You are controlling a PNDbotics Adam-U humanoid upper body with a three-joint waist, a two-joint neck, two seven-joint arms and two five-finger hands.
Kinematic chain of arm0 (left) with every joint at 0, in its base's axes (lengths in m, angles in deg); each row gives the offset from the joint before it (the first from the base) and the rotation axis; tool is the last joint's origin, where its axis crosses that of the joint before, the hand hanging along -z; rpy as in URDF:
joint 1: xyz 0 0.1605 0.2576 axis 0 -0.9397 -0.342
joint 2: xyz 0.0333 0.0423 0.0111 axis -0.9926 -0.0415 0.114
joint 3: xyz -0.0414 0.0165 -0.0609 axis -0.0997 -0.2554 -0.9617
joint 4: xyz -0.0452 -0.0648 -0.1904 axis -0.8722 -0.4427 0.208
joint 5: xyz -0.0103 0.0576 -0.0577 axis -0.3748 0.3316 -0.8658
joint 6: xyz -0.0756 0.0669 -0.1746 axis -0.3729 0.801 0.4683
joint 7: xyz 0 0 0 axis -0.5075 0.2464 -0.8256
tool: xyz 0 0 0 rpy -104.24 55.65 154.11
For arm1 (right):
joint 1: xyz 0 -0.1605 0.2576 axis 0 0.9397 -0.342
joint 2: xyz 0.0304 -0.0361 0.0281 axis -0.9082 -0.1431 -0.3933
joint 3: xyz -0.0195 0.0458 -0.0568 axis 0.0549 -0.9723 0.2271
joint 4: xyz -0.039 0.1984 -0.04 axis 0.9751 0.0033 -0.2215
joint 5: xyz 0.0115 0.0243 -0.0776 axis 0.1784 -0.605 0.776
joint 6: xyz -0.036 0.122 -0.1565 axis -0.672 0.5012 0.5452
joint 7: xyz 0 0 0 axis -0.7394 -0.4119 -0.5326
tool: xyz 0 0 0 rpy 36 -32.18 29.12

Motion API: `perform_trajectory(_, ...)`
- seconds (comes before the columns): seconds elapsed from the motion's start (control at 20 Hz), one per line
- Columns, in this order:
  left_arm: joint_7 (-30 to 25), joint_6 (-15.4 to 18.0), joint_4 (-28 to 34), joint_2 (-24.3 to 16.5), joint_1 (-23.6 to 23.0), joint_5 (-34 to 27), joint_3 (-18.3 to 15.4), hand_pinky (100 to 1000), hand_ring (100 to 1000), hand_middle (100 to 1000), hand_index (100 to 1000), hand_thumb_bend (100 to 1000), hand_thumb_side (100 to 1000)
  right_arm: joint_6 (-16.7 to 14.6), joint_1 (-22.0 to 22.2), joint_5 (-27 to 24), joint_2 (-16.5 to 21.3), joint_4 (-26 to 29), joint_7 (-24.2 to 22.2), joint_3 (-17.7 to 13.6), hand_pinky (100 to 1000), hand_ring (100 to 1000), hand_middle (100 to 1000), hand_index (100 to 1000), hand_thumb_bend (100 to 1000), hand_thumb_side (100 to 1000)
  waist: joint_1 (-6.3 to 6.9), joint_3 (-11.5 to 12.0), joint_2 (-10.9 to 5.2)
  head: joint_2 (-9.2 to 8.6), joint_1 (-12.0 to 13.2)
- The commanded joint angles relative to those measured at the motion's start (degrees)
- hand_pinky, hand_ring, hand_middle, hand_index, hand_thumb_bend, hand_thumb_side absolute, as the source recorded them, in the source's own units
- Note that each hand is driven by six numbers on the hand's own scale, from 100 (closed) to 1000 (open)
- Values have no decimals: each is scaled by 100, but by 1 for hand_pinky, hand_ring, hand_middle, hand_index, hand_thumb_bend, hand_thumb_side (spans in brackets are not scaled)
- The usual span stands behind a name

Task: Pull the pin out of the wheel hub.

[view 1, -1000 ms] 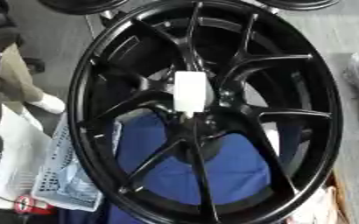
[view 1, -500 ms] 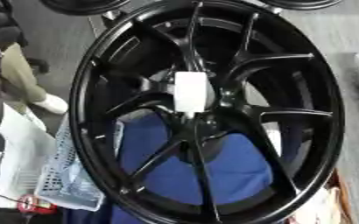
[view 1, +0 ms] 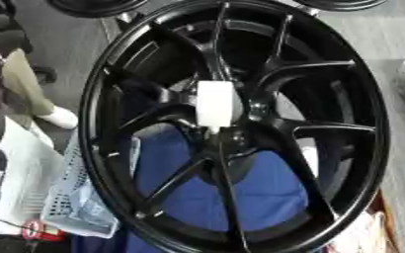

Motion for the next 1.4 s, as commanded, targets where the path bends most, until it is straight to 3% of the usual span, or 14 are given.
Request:
perform_trajectory(0.05,-15,-5,116,-62,30,17,-54,864,684,670,723,100,696,-66,-49,14,155,-34,-8,-142,814,922,944,891,393,318,-27,-12,-130,-60,17)
perform_trajectory(0.45,-23,4,116,-61,45,18,-55,863,684,670,723,100,694,-169,-86,-83,143,136,273,-124,788,877,890,864,365,310,-27,-10,-139,-62,8)
perform_trajectory(0.55,-27,4,116,-59,49,19,-53,864,684,670,723,100,694,-210,-105,-96,135,274,363,-107,778,852,864,855,329,331,-28,-5,-143,-65,10)
perform_trajectory(0.65,-29,5,116,-57,53,23,-52,863,684,670,723,100,693,-285,-129,-146,119,465,473,-96,764,824,837,838,237,370,-30,0,-147,-67,8)
perform_trajectory(1.0,-42,3,116,-52,80,36,-38,863,684,670,723,100,689,-702,-204,-533,11,1518,896,30,749,787,804,809,100,388,-46,34,-173,-74,-1)
perform_trajectory(1.2,-53,6,116,-51,102,38,-28,862,684,671,723,100,688,-870,-238,-778,-70,2237,1087,194,744,770,787,794,136,439,-55,73,-184,-80,-19)
perform_trajectory(1.25,-55,7,116,-50,107,39,-27,862,684,671,723,100,687,-903,-254,-868,-99,2421,1135,231,743,768,786,792,100,400,-58,81,-186,-80,-23)
perform_trajectory(1.4,-61,8,116,-47,119,37,-19,862,684,671,723,102,688,-1016,-299,-1230,-196,2955,1278,355,740,758,777,788,100,420,-69,105,-189,-81,-43)
